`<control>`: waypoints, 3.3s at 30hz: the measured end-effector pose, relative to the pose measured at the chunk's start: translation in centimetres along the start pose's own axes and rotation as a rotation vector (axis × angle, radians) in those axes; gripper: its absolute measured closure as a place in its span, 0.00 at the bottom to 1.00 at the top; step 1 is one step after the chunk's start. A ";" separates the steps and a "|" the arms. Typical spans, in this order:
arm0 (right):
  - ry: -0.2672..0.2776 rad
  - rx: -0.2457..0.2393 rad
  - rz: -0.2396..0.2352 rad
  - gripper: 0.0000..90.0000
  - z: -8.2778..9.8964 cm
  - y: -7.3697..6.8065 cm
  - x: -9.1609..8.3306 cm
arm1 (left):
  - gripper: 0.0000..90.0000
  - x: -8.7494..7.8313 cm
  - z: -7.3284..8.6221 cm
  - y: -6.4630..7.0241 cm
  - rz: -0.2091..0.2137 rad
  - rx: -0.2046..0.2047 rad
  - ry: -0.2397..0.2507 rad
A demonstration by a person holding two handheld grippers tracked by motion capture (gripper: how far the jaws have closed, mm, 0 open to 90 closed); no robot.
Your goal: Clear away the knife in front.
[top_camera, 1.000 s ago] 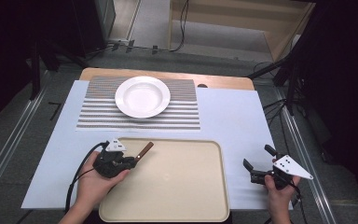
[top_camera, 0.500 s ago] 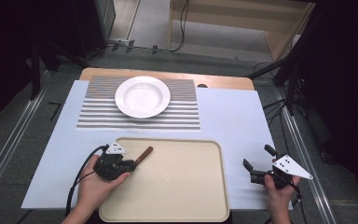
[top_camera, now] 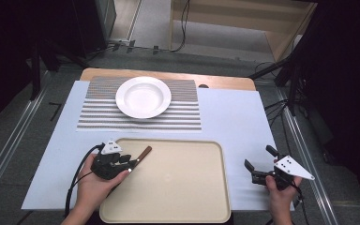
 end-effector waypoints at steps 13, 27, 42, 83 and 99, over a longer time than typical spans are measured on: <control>-0.004 0.001 0.003 0.00 0.0 0.0 0.1 | 1.00 2.7 0.1 2.0 0.015 0.169 -0.092; -0.004 0.002 0.005 0.00 0.0 0.0 0.1 | 1.00 0.2 0.9 -2.6 -0.074 0.068 -0.089; -0.004 0.003 0.008 0.00 0.0 0.0 0.1 | 0.73 -1.1 1.0 -3.5 -0.019 0.020 0.064; -0.001 0.009 0.006 0.00 0.0 0.2 0.2 | 0.00 -11.0 5.8 -11.2 -0.171 -0.045 0.453; -0.001 0.012 0.011 0.00 0.0 0.2 0.1 | 0.00 -11.7 6.6 -12.1 -0.172 -0.058 0.495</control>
Point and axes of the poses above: each handheld gripper's, and its own axes: x roughly forward along the jaws, z roughly out of its underside, y roughly to its right, the point moved 2 cm from there along x, roughly forward along the jaws, and after that the axes turned 10 degrees about y, right-handed, at the moved point
